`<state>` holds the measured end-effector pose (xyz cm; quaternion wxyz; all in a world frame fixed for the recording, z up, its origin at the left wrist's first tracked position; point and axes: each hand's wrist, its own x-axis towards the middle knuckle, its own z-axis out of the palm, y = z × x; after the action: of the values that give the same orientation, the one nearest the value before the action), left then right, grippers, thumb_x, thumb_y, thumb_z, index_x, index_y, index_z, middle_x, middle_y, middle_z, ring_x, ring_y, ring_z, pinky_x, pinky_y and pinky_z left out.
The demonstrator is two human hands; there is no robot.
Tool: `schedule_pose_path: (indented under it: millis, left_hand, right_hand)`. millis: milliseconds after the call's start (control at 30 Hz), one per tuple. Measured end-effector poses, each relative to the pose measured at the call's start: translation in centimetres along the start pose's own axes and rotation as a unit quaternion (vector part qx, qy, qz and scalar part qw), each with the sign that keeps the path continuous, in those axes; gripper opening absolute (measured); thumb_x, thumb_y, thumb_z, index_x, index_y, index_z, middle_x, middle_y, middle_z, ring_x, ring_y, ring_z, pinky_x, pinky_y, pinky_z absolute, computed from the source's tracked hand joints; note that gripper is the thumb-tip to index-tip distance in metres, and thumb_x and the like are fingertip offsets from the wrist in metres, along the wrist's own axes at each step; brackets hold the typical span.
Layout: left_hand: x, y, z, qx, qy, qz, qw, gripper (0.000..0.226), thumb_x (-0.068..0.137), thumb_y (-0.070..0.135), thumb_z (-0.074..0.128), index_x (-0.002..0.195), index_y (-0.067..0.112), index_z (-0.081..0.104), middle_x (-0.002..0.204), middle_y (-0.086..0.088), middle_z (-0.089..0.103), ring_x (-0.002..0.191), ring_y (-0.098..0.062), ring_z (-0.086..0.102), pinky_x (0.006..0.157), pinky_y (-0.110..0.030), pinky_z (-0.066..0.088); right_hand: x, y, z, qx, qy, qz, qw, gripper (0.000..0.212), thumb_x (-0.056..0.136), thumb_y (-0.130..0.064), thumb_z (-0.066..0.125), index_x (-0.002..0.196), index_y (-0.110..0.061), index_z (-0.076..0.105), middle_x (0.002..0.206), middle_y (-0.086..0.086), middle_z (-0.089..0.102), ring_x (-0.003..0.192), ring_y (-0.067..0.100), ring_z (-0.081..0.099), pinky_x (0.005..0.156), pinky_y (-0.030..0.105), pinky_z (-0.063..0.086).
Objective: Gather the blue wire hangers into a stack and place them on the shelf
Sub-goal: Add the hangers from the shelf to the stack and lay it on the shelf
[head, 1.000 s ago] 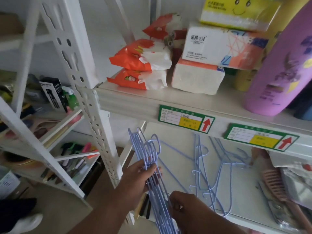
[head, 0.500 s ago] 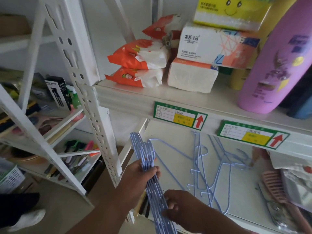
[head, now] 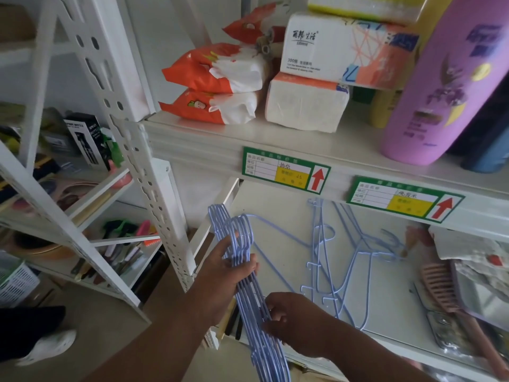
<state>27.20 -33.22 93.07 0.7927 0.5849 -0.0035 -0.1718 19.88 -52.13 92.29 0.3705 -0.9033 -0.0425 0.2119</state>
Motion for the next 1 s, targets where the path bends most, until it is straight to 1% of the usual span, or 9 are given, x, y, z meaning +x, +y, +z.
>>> schedule_pose_path:
  millis: [100, 200, 267, 367, 467, 633, 800, 900, 1000]
  left_hand:
    - [-0.1, 0.0, -0.1, 0.034, -0.006, -0.014, 0.999, 0.029, 0.071, 0.03, 0.085, 0.098, 0.024, 0.078, 0.099, -0.018, 0.071, 0.101, -0.045, 0.07, 0.103, -0.061, 0.052]
    - [0.0, -0.1, -0.2, 0.027, -0.005, -0.028, 0.999, 0.027, 0.065, 0.031, 0.084, 0.092, 0.029, 0.08, 0.099, -0.016, 0.072, 0.099, -0.037, 0.069, 0.099, -0.055, 0.053]
    - [0.2, -0.4, -0.4, 0.027, -0.01, -0.031, 0.999, 0.023, 0.069, 0.027, 0.083, 0.092, 0.029, 0.081, 0.097, -0.013, 0.075, 0.1, -0.034, 0.069, 0.098, -0.053, 0.052]
    - [0.5, -1.0, -0.8, -0.009, -0.009, -0.045, 0.999, 0.018, 0.087, 0.003, 0.074, 0.093, 0.018, 0.08, 0.094, -0.017, 0.075, 0.098, -0.035, 0.069, 0.096, -0.05, 0.053]
    - [0.3, -1.1, -1.0, -0.024, 0.007, -0.067, 0.997, 0.022, 0.096, -0.009, 0.062, 0.1, 0.009, 0.075, 0.094, -0.02, 0.076, 0.099, -0.036, 0.071, 0.096, -0.052, 0.055]
    - [0.1, -1.4, -0.7, -0.024, -0.005, -0.084, 0.996, 0.018, 0.096, -0.006, 0.063, 0.102, 0.008, 0.073, 0.092, -0.017, 0.075, 0.093, -0.033, 0.075, 0.096, -0.054, 0.056]
    - [-0.3, -1.1, -0.2, -0.022, -0.006, -0.094, 0.995, 0.014, 0.096, -0.005, 0.063, 0.103, 0.006, 0.071, 0.092, -0.017, 0.074, 0.093, -0.034, 0.074, 0.094, -0.053, 0.058]
    - [-0.4, -1.1, -0.5, -0.036, -0.001, -0.095, 0.995, 0.016, 0.096, -0.005, 0.063, 0.104, 0.006, 0.072, 0.094, -0.02, 0.074, 0.093, -0.034, 0.074, 0.088, -0.049, 0.059]
    - [-0.4, -1.2, -0.7, -0.047, 0.0, -0.1, 0.994, 0.02, 0.097, -0.003, 0.064, 0.112, 0.006, 0.071, 0.097, -0.021, 0.074, 0.094, -0.034, 0.074, 0.086, -0.047, 0.058]
  right_hand:
    - [0.1, 0.2, 0.1, -0.004, -0.004, -0.001, 1.0, 0.013, 0.088, -0.038, 0.072, 0.096, -0.029, 0.067, 0.084, -0.01, 0.067, 0.076, 0.004, 0.061, 0.08, 0.032, 0.056]
    - [0.1, 0.0, 0.0, 0.001, -0.02, 0.016, 1.0, 0.016, 0.09, -0.036, 0.074, 0.084, -0.038, 0.06, 0.083, -0.009, 0.065, 0.071, 0.004, 0.06, 0.081, 0.034, 0.058]
    - [-0.1, -0.3, -0.1, 0.026, -0.027, 0.036, 0.999, 0.017, 0.089, -0.044, 0.074, 0.081, -0.041, 0.059, 0.084, -0.007, 0.067, 0.069, 0.009, 0.063, 0.076, 0.036, 0.06]
    - [-0.2, -0.8, -0.5, 0.089, -0.018, 0.077, 0.993, 0.029, 0.091, -0.055, 0.066, 0.086, -0.027, 0.069, 0.081, 0.001, 0.074, 0.068, 0.015, 0.067, 0.067, 0.041, 0.06]
    - [0.3, 0.3, -1.9, 0.039, 0.069, 0.127, 0.989, 0.043, 0.102, -0.052, 0.051, 0.093, -0.014, 0.07, 0.091, 0.009, 0.077, 0.081, 0.025, 0.071, 0.082, 0.043, 0.06]
    - [1.7, 9.1, -5.6, -0.095, 0.305, 0.26, 0.911, 0.027, 0.093, -0.034, 0.061, 0.11, -0.013, 0.067, 0.115, 0.018, 0.069, 0.108, 0.038, 0.067, 0.091, 0.039, 0.053]
    - [1.0, 15.0, -7.7, -0.085, 0.322, 0.405, 0.852, 0.051, 0.091, -0.027, 0.06, 0.133, 0.001, 0.052, 0.137, 0.028, 0.052, 0.127, 0.044, 0.055, 0.108, 0.043, 0.046]
    - [0.4, 15.6, -8.3, -0.07, 0.327, 0.451, 0.828, 0.051, 0.098, -0.025, 0.048, 0.14, 0.005, 0.051, 0.143, 0.022, 0.045, 0.128, 0.041, 0.049, 0.105, 0.037, 0.044]
    - [-0.4, 15.8, -9.7, -0.083, 0.293, 0.465, 0.831, 0.049, 0.089, -0.018, 0.059, 0.135, -0.002, 0.058, 0.137, 0.021, 0.056, 0.125, 0.04, 0.057, 0.1, 0.041, 0.052]
